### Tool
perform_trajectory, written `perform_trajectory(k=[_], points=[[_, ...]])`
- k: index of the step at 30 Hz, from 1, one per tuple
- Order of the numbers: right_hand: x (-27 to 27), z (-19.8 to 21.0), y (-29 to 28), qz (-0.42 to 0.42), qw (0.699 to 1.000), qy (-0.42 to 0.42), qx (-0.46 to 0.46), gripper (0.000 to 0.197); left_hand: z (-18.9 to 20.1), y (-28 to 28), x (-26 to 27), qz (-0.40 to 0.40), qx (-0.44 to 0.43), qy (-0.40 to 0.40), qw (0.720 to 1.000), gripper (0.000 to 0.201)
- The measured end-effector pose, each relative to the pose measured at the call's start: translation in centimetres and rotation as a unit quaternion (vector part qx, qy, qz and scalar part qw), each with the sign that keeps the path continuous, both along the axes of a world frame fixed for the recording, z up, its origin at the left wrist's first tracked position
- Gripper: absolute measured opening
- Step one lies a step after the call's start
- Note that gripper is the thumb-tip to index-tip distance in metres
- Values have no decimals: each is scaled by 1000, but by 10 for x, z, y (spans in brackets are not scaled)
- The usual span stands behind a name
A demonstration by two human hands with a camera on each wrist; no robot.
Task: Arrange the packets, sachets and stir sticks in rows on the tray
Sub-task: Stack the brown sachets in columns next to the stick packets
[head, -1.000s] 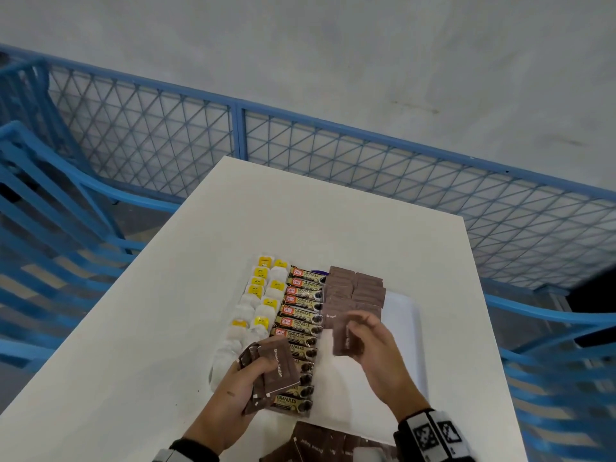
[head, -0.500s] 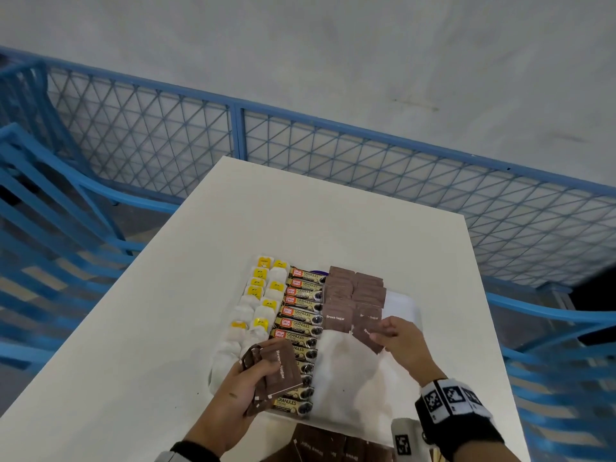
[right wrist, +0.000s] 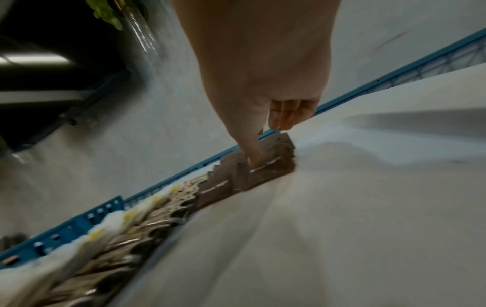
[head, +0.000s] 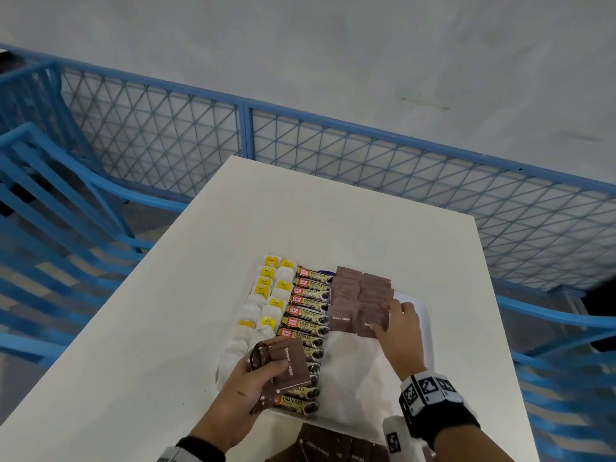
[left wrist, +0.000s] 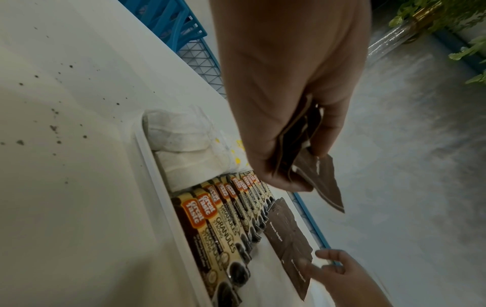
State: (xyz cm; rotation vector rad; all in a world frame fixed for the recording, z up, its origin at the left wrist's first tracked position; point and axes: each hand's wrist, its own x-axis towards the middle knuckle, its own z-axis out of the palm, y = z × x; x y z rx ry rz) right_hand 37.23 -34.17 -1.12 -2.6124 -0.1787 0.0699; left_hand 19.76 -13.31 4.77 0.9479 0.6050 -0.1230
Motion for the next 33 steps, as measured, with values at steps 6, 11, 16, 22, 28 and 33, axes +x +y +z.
perform_trajectory(k=[6, 11, 16, 22, 28, 33], points=[[-51, 33, 36, 142, 979, 55, 138, 14, 2, -3, 0, -8, -9, -14, 1000, 30], [-91, 56, 52, 221, 903, 254, 266, 20, 2, -5, 1, -5, -2, -33, 999, 27], [-106, 48, 57, 187, 900, 252, 302, 15, 0, -5, 0, 4, -13, -27, 1000, 24], [-98, 41, 47, 71, 874, 295, 379, 5, -4, 1, -4, -30, 37, 19, 999, 27], [-77, 18, 20, -66, 869, 274, 407, 10, -6, 9, -7, -16, 17, 41, 999, 28], [-54, 3, 17, -124, 885, 246, 376, 14, -6, 11, -7, -2, 14, 71, 997, 18]])
